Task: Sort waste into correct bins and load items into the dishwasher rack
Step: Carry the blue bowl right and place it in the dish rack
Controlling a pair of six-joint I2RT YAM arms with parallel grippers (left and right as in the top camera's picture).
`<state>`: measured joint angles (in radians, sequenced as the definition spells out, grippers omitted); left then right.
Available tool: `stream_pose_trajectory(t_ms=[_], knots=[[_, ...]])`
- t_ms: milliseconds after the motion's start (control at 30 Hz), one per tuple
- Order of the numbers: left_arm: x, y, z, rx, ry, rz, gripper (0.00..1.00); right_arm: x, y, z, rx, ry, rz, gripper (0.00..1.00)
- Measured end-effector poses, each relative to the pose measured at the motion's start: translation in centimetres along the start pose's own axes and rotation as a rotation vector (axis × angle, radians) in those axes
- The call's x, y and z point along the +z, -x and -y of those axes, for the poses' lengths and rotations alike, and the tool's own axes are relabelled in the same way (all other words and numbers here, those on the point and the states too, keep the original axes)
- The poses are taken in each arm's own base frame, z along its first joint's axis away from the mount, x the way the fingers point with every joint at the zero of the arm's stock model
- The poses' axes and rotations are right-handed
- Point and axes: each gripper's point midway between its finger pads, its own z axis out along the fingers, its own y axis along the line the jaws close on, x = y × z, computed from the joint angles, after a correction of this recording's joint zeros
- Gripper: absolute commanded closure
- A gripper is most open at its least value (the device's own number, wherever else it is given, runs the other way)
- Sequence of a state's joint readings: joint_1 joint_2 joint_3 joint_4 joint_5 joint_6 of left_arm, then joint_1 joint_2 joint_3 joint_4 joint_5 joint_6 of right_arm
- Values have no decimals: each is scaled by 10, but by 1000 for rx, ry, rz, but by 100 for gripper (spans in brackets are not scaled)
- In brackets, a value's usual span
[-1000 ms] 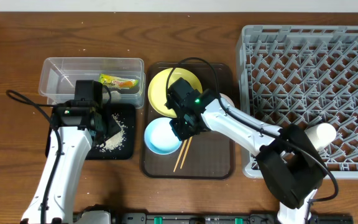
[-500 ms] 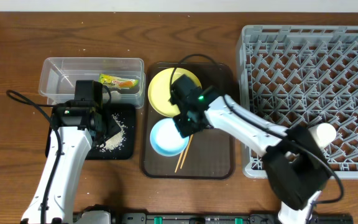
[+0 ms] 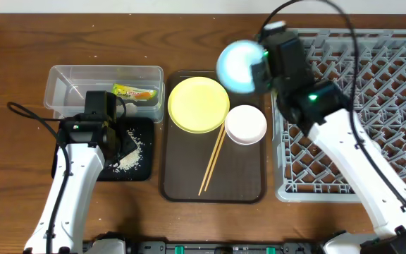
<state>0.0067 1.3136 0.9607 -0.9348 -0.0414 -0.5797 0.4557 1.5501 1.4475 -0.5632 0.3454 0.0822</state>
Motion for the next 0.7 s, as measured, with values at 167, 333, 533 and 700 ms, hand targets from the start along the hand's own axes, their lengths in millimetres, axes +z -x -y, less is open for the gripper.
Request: stream_pose_trajectory(t_ms=[167, 333, 533, 700], knots=[[0, 0, 0, 0, 0, 0, 40, -1, 40, 64, -44, -253, 147, 99], [0, 0, 0, 0, -1, 1, 40, -6, 69, 118, -102, -468, 234, 99], [0, 0, 0, 0, 0, 1, 41, 20, 62, 160, -184, -653, 175, 99], [0, 0, 0, 0, -1, 1, 41, 58, 33, 168, -257, -711, 56, 99]])
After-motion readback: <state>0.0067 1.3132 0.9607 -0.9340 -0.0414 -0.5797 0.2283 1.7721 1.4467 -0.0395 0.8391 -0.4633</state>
